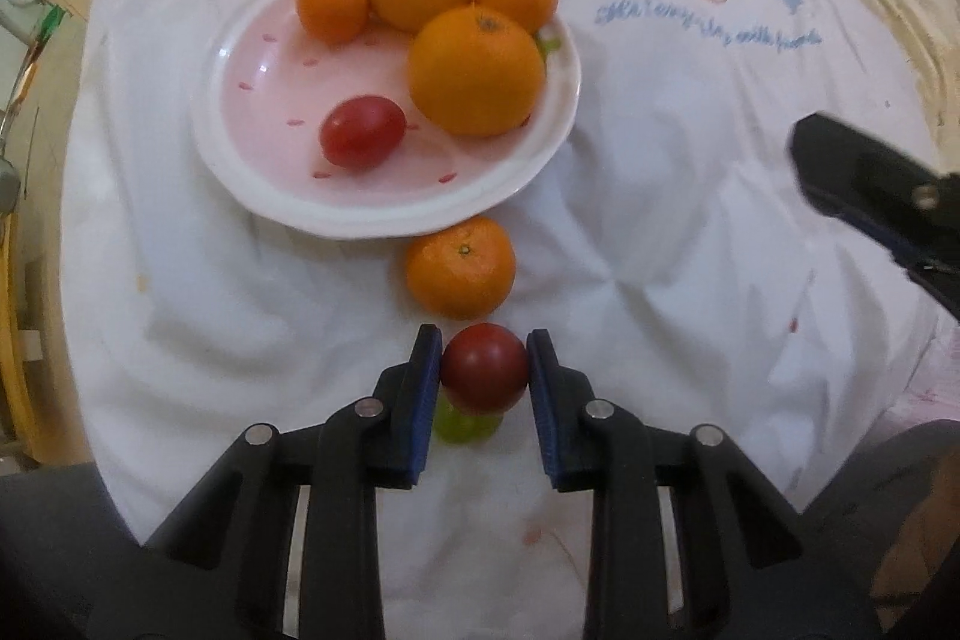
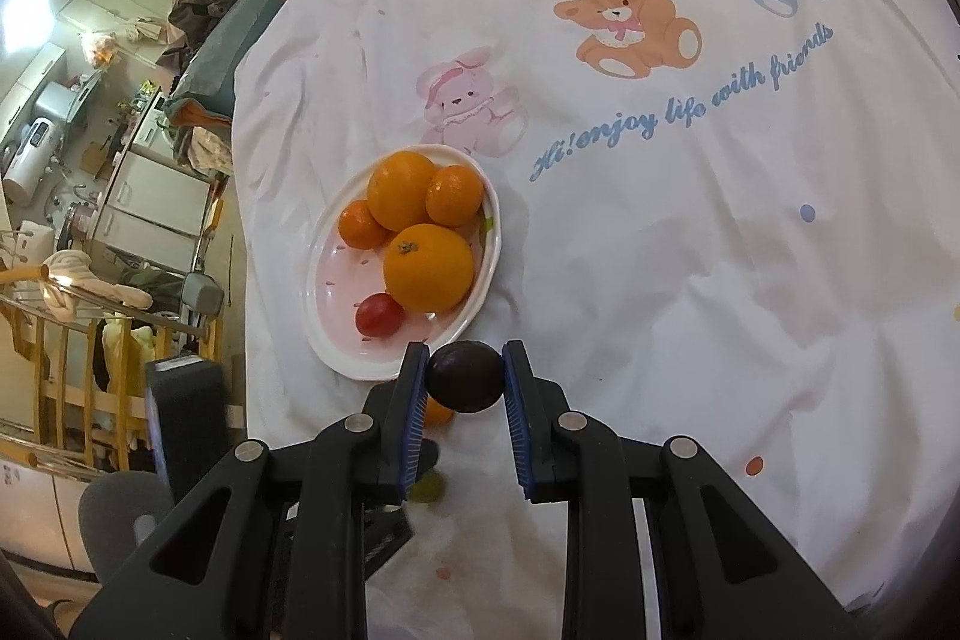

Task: Organize fruits
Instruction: 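Grasp a red cherry tomato with the left tool while the right tool lifts the grape, then carry the cherry tomato in the left tool while the right tool carries the grape over the plate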

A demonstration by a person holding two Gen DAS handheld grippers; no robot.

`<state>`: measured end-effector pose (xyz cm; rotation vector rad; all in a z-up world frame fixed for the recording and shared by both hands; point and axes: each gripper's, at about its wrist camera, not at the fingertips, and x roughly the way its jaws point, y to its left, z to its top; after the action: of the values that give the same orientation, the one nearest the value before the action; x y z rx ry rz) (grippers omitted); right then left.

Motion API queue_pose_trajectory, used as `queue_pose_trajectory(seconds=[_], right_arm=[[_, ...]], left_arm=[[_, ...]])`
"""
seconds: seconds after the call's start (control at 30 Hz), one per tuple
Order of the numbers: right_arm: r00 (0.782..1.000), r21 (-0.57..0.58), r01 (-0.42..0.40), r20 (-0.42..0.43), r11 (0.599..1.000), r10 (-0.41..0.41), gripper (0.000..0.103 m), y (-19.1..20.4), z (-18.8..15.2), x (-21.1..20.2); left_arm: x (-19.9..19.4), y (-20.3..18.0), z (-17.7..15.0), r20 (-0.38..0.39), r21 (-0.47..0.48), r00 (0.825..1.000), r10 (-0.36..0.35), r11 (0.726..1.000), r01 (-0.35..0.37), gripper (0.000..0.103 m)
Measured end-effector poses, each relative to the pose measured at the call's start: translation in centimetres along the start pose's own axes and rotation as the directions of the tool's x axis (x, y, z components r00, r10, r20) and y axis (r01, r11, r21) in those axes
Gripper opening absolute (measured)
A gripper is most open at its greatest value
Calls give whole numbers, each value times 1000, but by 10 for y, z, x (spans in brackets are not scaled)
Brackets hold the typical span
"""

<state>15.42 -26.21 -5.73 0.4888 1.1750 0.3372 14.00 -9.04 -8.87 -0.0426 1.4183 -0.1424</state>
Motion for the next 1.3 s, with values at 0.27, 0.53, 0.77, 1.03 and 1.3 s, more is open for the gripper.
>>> queue_pose_trajectory(seconds=[0.27,0.53,0.77,1.03,1.3], right_arm=[[1000,-10,-2,19,1000,2,26,7,-2,-9],[998,-54,-30,58,998,33,26,31,-6,-32],[995,-139,-44,82,989,56,26,65,3,-46],[995,-171,-48,73,984,61,26,75,34,-36],[999,-184,-17,29,983,23,26,71,66,-5]], left_arm=[[-42,16,-9,64,18,998,-12,1000,11,25],[-87,45,-13,160,0,987,-9,1000,9,25],[-121,74,-1,275,-33,961,21,999,-12,25],[-128,106,25,308,-98,950,46,995,-17,25],[-102,111,56,274,-104,961,49,994,-21,25]])
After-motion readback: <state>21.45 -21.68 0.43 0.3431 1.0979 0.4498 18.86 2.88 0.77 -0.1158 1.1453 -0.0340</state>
